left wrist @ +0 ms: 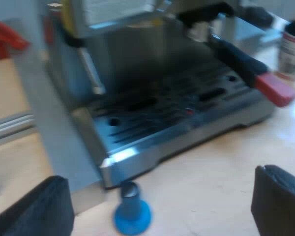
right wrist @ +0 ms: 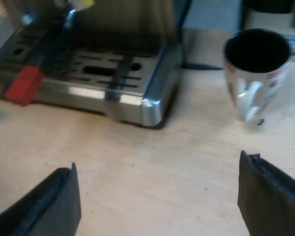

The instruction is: Grind coffee beans and then tamp

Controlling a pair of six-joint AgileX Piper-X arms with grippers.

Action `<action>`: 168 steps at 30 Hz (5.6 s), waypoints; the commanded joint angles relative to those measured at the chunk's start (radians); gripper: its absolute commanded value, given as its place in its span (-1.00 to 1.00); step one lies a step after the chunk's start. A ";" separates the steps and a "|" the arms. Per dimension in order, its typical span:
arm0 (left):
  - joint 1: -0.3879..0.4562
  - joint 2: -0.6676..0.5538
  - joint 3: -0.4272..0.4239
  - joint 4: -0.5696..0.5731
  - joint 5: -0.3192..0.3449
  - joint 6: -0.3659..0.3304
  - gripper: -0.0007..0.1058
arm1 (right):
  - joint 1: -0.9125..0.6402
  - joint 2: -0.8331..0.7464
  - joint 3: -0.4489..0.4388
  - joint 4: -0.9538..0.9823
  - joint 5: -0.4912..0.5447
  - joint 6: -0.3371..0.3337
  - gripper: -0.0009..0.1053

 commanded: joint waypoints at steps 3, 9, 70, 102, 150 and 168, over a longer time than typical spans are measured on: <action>-0.098 0.063 -0.011 -0.060 0.061 -0.013 0.43 | 0.110 0.099 -0.024 -0.007 -0.028 -0.017 0.31; -0.190 0.151 -0.007 -0.145 0.160 -0.002 0.42 | 0.254 0.194 -0.024 -0.021 -0.038 -0.017 0.31; -0.260 0.437 0.278 -0.605 0.359 0.027 0.38 | 1.021 1.028 0.336 -1.467 0.976 0.431 -0.45; -0.260 0.536 0.336 -0.811 0.359 0.025 0.35 | 0.939 1.077 0.281 -1.534 1.131 0.340 -0.45; -0.260 0.337 0.334 -0.725 0.282 0.045 0.44 | 0.834 1.037 -0.328 -0.298 0.609 0.686 0.08; -0.260 0.337 0.334 -0.725 0.282 0.045 0.44 | 0.750 1.196 -0.300 -0.446 0.548 0.670 0.08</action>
